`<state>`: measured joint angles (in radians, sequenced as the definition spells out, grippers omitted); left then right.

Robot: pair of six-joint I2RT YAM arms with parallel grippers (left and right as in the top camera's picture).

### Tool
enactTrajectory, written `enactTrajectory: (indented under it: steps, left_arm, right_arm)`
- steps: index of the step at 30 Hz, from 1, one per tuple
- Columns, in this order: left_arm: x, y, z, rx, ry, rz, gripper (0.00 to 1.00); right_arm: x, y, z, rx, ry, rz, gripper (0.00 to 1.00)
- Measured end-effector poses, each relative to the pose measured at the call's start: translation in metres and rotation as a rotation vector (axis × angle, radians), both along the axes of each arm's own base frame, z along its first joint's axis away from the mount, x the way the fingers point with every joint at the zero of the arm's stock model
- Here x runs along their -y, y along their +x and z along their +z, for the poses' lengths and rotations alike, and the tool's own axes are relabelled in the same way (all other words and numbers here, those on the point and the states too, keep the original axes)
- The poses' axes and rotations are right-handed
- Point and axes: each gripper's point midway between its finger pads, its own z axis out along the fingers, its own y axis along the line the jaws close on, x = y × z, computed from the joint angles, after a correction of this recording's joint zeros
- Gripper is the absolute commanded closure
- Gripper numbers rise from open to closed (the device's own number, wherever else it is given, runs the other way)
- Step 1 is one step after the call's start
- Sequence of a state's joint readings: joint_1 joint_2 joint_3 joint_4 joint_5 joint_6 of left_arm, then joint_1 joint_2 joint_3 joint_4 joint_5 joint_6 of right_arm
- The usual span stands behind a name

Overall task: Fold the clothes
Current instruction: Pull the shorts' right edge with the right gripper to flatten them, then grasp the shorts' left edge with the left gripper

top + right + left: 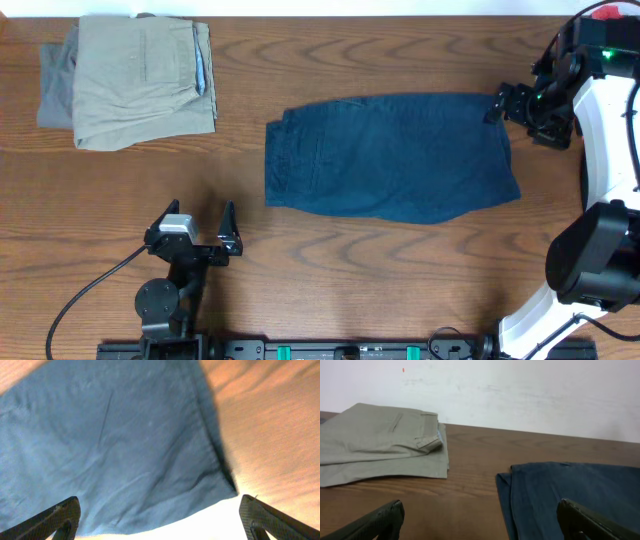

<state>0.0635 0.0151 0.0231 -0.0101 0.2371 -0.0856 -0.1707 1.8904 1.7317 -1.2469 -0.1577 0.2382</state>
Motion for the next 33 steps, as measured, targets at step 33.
enactTrajectory:
  steps: [33]
  left_arm:
    - [0.039,0.113,0.043,-0.883,-0.177,-0.268,0.02]
  right_arm:
    - [-0.019,-0.02,0.006,-0.072,0.106,-0.013,0.01]
